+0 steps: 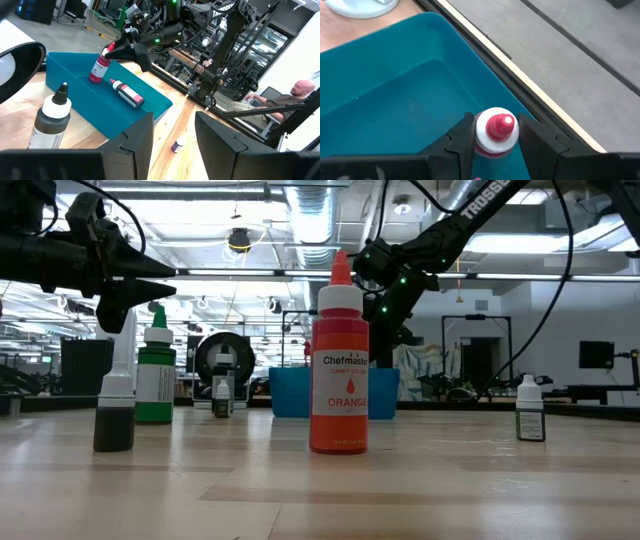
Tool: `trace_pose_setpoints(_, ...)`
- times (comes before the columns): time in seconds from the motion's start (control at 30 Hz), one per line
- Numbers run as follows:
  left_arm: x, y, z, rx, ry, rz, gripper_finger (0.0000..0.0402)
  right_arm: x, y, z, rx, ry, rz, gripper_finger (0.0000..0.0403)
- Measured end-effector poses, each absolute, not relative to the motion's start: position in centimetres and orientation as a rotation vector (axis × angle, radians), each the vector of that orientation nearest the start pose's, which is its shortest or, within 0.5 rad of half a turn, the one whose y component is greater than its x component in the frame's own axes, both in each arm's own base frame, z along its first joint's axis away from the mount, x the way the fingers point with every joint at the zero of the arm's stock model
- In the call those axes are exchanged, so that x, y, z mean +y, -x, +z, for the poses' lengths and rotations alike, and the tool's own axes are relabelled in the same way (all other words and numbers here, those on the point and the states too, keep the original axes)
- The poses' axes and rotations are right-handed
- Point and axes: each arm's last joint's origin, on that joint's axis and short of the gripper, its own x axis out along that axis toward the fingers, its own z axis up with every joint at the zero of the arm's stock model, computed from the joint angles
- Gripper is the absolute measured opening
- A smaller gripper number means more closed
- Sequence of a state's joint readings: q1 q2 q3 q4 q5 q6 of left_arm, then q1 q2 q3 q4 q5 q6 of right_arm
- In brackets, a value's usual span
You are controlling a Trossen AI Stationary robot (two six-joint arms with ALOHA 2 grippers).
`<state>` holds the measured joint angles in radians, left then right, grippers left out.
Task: Pick & Place food coloring
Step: Put the large red food coloring bottle into the blue bin
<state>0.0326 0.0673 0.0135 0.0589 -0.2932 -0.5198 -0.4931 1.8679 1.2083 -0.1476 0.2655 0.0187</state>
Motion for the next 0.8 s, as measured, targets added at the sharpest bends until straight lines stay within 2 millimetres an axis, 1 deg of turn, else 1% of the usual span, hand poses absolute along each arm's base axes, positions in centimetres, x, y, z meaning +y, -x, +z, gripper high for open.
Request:
trace_pose_setpoints(0.23,1.16,-9.96,16.85,-0.09,0.516,0.317,0.0136,-19.15,-34.39,18.35,0.825,-0.095,-0.708,0.0128)
trace_pose_setpoints(0.4,1.16,-9.96,16.85,-0.09,0.516,0.317,0.0136,-18.84,-34.41,18.17,0.844,-0.096,-0.698,0.0134)
trace_pose_setpoints(0.57,1.16,-9.96,16.85,-0.09,0.516,0.317,0.0136,-18.82,-34.37,18.09,0.841,-0.124,-0.712,0.0148)
trace_pose_setpoints(0.8,1.16,-9.96,16.85,-0.09,0.516,0.318,0.0136,-18.73,-34.5,18.34,0.852,-0.121,-0.702,0.0184)
